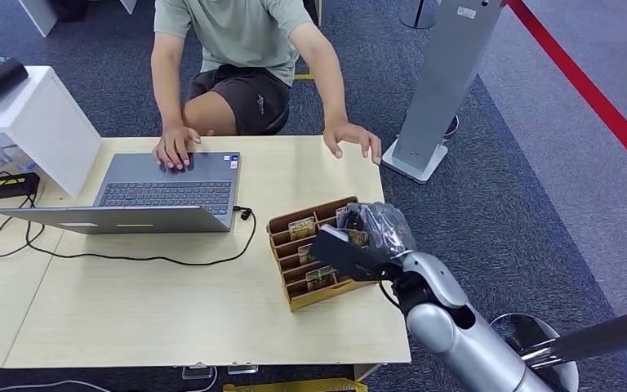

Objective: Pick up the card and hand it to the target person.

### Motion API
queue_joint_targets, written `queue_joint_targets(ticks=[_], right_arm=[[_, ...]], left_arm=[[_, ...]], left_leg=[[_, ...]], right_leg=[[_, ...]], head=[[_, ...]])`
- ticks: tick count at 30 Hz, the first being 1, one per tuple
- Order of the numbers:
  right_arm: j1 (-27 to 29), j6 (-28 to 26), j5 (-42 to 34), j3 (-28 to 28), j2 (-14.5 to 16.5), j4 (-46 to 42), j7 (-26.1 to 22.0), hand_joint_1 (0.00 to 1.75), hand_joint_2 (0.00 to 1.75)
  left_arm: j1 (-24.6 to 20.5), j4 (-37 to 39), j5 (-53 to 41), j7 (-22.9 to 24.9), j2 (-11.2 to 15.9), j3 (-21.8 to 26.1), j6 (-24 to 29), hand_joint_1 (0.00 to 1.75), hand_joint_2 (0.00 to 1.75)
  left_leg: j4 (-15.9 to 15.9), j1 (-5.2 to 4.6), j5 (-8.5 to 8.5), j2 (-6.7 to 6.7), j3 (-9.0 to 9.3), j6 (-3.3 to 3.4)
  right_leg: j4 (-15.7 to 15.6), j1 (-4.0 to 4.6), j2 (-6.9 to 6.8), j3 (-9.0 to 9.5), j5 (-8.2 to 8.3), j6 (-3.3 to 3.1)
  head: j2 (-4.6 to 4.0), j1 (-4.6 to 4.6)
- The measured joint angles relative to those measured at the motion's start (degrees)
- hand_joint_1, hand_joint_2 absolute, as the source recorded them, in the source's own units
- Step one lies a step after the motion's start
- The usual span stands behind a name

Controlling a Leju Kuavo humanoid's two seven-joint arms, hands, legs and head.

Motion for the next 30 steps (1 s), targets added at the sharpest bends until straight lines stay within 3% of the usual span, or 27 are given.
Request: queue_joint_targets(ticks=[4, 9, 13, 21, 25, 30], right_arm=[[-9.2, -0.4, -4.1, 1.6, 1.3, 2.7, -2.2, 1.41, 1.75], [-13.7, -1.6, -4.8, 2.5, 2.9, 6.3, -4.0, 1.41, 1.75], [-29.5, -7.5, -3.5, 7.3, 12.5, 32.1, -12.7, 1.41, 1.75], [-30.8, -9.5, -4.0, 9.7, 18.3, 48.2, -14.3, 1.41, 1.75], [-30.9, -10.0, -4.0, 10.4, 19.6, 52.8, -14.6, 0.0, 1.75], [-31.0, -10.4, -4.0, 10.9, 20.7, 56.6, -15.4, 0.0, 1.75]], left_arm=[[0.0, 0.0, -1.0, 0.0, 0.0, 0.0, 0.0, 0.0, 0.0], [-0.1, 0.0, -1.7, 0.1, 0.0, -0.1, -0.2, 0.0, 0.0], [-0.4, 0.0, -3.1, -0.1, -0.1, -0.5, -0.7, 0.0, 0.0], [-0.4, 0.0, -2.1, 1.2, -0.1, -0.5, -0.4, 0.0, 0.0], [-0.4, 0.0, -1.9, 1.3, -0.1, -0.5, -0.5, 0.0, 0.0], [-0.3, 0.0, -2.2, 1.3, -0.1, -0.8, -0.8, 0.0, 0.0]], left_leg=[[0.0, 0.0, 0.03, -0.01, -0.04, -0.01], [0.0, 0.0, 0.03, -0.01, -0.06, -0.01], [0.0, 0.01, 0.05, -0.06, -0.12, -0.02], [0.0, 0.0, 0.04, -0.06, -0.14, -0.02], [0.0, 0.0, 0.04, -0.05, -0.13, -0.02], [0.0, 0.0, 0.04, -0.04, -0.13, -0.02]], right_leg=[[0.1, 0.0, 0.0, -0.01, 0.02, -0.01], [0.1, 0.0, -0.01, -0.02, 0.03, -0.01], [0.1, 0.01, -0.1, -0.08, 0.01, -0.01], [0.1, 0.0, -0.09, -0.11, -0.01, -0.01], [0.1, 0.0, -0.08, -0.12, 0.0, -0.01], [0.1, 0.0, -0.07, -0.15, 0.0, -0.01]], head=[[0.0, 0.07], [0.0, 0.06], [0.0, -0.02], [0.0, 0.09], [0.0, 0.08], [0.0, -0.01]])
